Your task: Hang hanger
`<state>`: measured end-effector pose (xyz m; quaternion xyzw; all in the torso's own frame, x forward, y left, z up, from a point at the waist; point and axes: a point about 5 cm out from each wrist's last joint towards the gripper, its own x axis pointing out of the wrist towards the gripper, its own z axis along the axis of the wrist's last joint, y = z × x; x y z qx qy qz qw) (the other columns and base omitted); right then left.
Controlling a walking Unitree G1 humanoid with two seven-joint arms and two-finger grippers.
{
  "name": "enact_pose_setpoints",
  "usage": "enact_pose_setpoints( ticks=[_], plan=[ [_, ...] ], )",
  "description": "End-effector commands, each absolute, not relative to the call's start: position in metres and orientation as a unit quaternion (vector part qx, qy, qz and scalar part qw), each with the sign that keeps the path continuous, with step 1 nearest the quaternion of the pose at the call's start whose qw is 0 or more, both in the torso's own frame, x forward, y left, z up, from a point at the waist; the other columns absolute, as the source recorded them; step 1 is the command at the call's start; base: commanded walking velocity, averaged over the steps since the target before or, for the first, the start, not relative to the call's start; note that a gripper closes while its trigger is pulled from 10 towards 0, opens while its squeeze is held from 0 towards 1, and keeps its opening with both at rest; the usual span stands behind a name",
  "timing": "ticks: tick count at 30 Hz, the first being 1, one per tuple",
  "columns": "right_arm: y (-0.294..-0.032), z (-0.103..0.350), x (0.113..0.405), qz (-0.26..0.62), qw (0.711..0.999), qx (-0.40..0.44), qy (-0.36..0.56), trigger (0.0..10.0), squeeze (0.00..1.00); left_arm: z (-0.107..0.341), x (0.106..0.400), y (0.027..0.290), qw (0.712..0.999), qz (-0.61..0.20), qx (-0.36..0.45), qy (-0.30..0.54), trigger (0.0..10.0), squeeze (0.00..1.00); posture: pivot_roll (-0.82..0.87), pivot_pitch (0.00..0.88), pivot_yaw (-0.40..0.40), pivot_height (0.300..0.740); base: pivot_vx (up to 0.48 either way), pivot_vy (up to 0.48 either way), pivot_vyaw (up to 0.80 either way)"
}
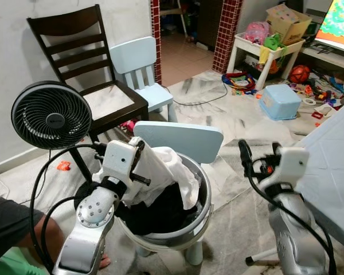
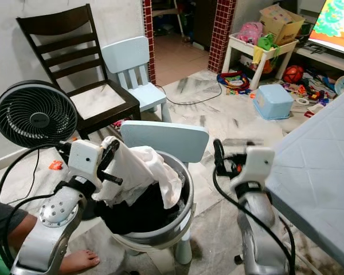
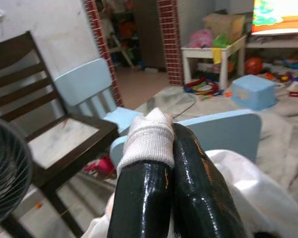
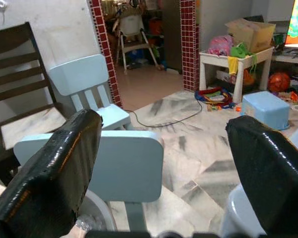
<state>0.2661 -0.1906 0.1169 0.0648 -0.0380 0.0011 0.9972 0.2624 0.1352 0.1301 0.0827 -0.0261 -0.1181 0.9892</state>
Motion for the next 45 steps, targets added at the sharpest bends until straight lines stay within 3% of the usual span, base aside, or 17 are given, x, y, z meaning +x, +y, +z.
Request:
enact_pose_setpoints(
  ticks=[1, 15, 22, 45],
  plan=[
    [-0.193, 0.126, 0.266, 0.004, 0.997, 0.065, -0.052, 10.0, 0.0, 0.127, 0.26, 0.137, 0.989, -0.115, 0.087, -0.027, 10.0, 0.0, 0.0, 0.0, 0.052, 0.74, 0.0, 0.0, 0.0],
    [-0.2, 0.136, 0.277, 0.007, 0.998, 0.051, -0.045, 10.0, 0.0, 0.127, 0.261, 0.123, 0.989, -0.122, 0.072, -0.04, 10.0, 0.0, 0.02, 0.0, 0.006, 0.74, 0.0, 0.0, 0.0],
    [-0.189, 0.131, 0.276, 0.021, 0.998, 0.05, -0.03, 10.0, 0.0, 0.121, 0.255, 0.127, 0.989, -0.123, 0.074, -0.027, 10.0, 0.0, 0.03, 0.0, 0.005, 0.74, 0.0, 0.0, 0.0],
    [-0.195, 0.129, 0.277, 0.0, 0.999, 0.035, -0.018, 10.0, 0.0, 0.122, 0.25, 0.121, 0.987, -0.144, 0.067, -0.015, 10.0, 0.0, 0.03, 0.015, 0.006, 0.74, -0.302, 0.0, 0.0]
  ],
)
